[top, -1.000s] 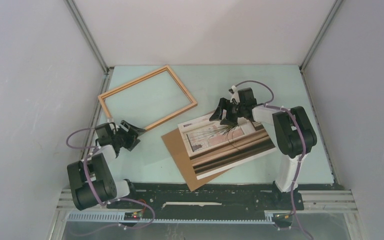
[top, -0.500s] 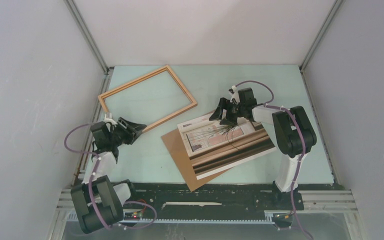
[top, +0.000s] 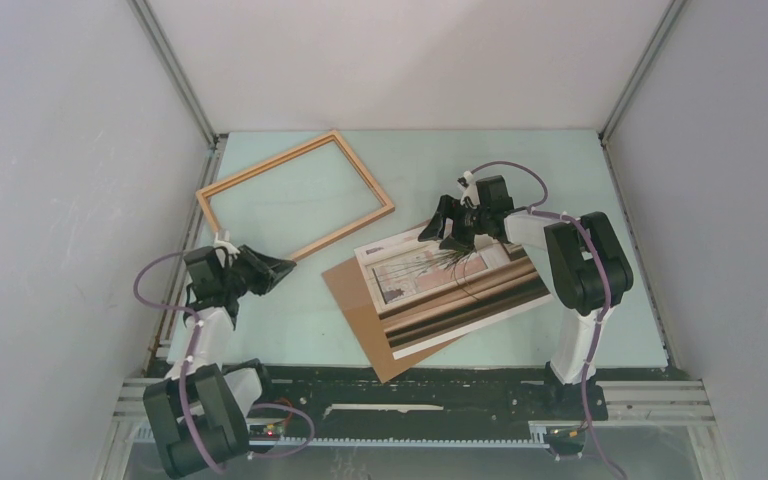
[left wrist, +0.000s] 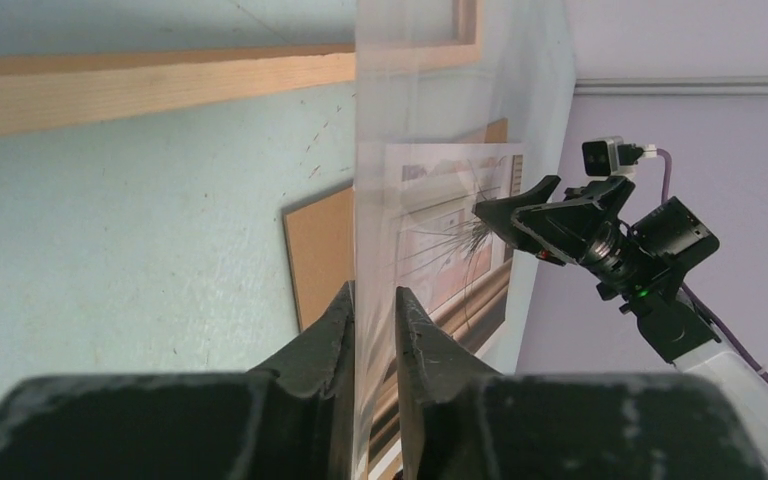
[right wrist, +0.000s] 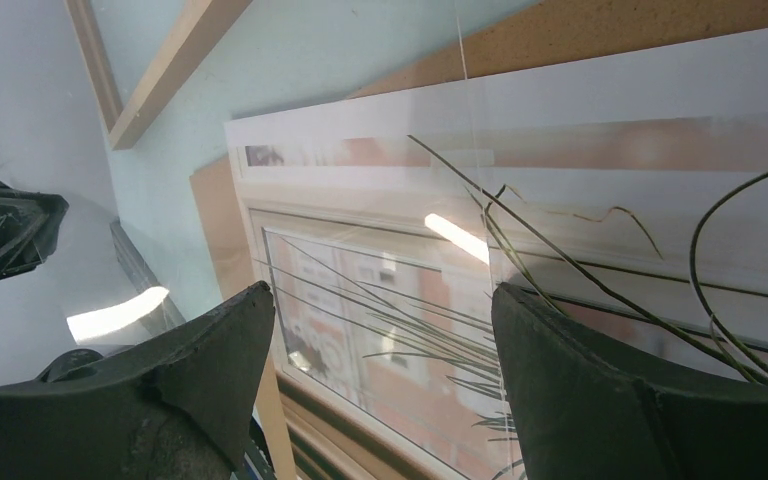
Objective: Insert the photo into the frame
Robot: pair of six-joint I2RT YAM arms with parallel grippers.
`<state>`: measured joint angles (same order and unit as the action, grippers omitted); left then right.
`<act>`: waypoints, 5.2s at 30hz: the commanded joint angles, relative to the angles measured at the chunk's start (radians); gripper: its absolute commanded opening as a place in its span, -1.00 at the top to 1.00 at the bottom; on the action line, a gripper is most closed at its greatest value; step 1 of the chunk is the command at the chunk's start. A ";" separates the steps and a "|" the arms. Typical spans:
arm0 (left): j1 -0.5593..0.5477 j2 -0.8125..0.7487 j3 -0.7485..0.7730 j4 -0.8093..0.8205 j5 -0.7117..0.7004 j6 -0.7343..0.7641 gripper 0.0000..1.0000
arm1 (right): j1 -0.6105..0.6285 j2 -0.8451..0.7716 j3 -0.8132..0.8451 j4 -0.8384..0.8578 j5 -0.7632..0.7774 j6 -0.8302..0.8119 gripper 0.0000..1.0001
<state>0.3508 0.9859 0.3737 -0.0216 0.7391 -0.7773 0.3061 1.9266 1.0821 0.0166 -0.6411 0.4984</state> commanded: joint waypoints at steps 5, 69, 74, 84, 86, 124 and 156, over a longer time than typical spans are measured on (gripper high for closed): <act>-0.031 0.032 0.052 -0.015 0.035 0.033 0.44 | 0.007 0.031 -0.036 -0.067 0.038 -0.012 -0.75; 0.171 0.401 0.124 1.019 -0.161 -0.587 1.00 | -0.145 -0.193 -0.203 -0.059 0.163 -0.005 -0.76; 0.172 0.430 0.119 1.056 -0.127 -0.526 1.00 | -0.143 -0.188 -0.203 -0.055 0.161 -0.004 -0.76; 0.170 0.499 0.200 1.055 -0.130 -0.502 1.00 | -0.137 -0.177 -0.203 -0.046 0.155 -0.001 -0.76; 0.171 0.523 0.217 1.069 -0.129 -0.518 1.00 | -0.137 -0.178 -0.203 -0.044 0.155 -0.003 -0.76; 0.173 0.696 0.435 1.034 -0.078 -0.525 1.00 | -0.134 -0.160 -0.204 -0.031 0.152 0.000 -0.76; 0.156 0.789 0.351 1.181 -0.174 -0.745 1.00 | -0.132 -0.153 -0.202 -0.026 0.152 0.002 -0.76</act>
<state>0.5056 1.7454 0.7547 1.0508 0.6155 -1.4425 0.1646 1.7432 0.8906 0.0116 -0.5102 0.5045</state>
